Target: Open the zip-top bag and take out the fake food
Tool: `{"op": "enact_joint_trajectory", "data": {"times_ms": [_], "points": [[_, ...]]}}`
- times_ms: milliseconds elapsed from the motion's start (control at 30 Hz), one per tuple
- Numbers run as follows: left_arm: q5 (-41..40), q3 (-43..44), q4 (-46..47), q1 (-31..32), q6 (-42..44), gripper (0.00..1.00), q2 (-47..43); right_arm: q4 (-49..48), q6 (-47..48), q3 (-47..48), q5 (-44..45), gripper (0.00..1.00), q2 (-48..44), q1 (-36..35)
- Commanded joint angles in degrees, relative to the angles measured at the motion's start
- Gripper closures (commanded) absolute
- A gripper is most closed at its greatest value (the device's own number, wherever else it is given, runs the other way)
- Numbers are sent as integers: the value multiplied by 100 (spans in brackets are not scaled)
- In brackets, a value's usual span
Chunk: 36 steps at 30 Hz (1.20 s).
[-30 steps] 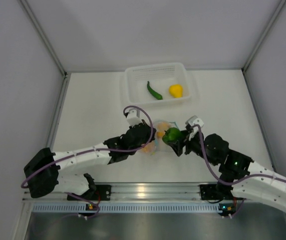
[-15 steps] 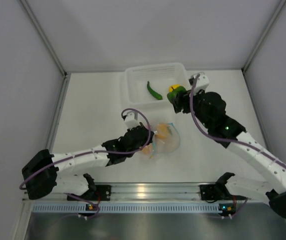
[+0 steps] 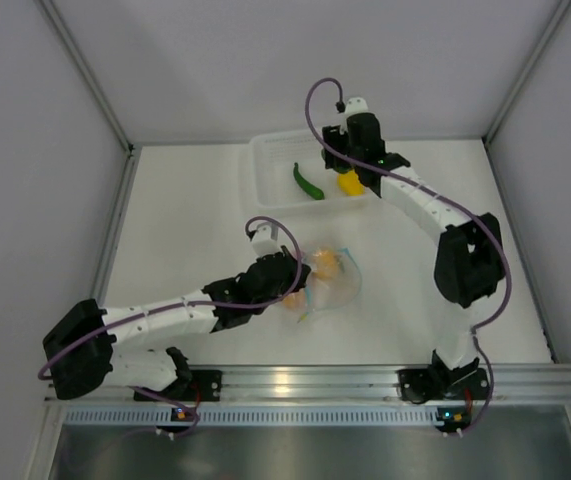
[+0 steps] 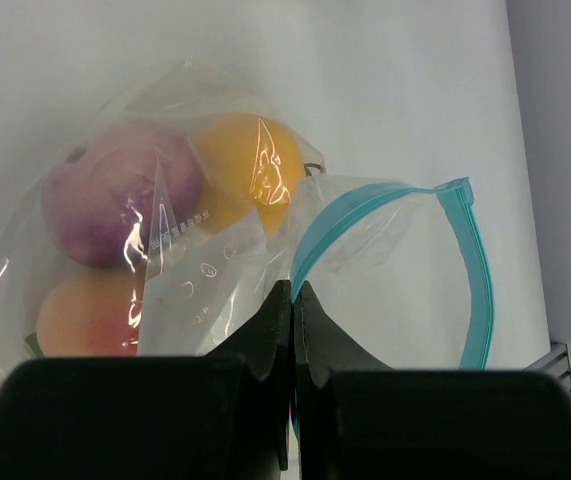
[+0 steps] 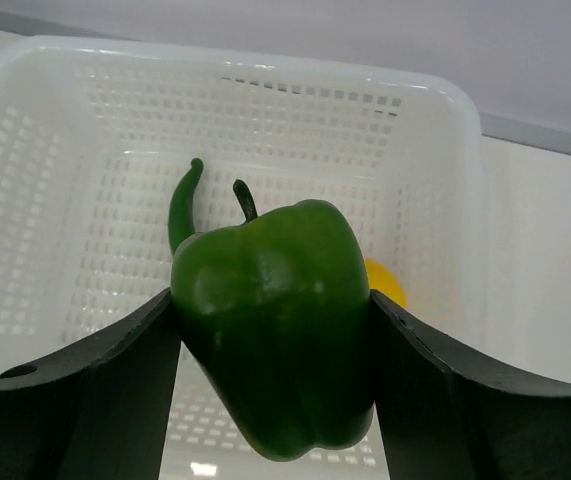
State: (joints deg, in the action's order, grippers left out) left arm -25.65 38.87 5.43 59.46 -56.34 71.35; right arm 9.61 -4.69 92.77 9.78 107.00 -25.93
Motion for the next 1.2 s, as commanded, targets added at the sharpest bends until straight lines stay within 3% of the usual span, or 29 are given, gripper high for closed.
{"op": "enact_joint_trajectory", "data": {"times_ms": [0, 100, 133, 200, 233, 267, 400, 567, 600, 733, 800, 1167], "points": [[157, 85, 134, 13, 175, 100, -183, -11, 187, 881, 7, 75, 662, 18], [192, 68, 134, 13, 211, 100, -236, 41, 381, 1383, -64, 69, 1225, 9], [209, 77, 134, 13, 228, 100, -227, 76, 424, 1471, -12, 54, 1322, 1], [297, 94, 116, 13, 325, 100, -218, 155, 416, 1726, 103, 38, 1551, -8], [332, 112, 125, 13, 351, 100, -210, 208, 416, 1805, 138, 20, 1595, -8], [350, 120, 125, 13, 395, 100, -201, 269, 416, 1910, 173, 9, 1605, -26], [368, 164, 125, 13, 457, 100, -201, 287, 802, 1876, 313, 1, 1289, -131], [403, 305, 116, 22, 475, 100, -183, 655, 645, 1692, 490, 1, 369, -202], [403, 323, 125, 22, 474, 100, -183, 691, 236, 1596, 437, 1, 174, -219], [420, 463, 125, 22, 510, 100, -192, 290, 56, 98, -1132, 1, -1073, -149], [412, 533, 125, 22, 527, 100, -227, 217, -215, -354, -1513, 1, -1794, -140], [184, 893, 142, 22, 255, 100, -218, 691, -1684, -3466, -1952, 36, -5167, -474]]}}
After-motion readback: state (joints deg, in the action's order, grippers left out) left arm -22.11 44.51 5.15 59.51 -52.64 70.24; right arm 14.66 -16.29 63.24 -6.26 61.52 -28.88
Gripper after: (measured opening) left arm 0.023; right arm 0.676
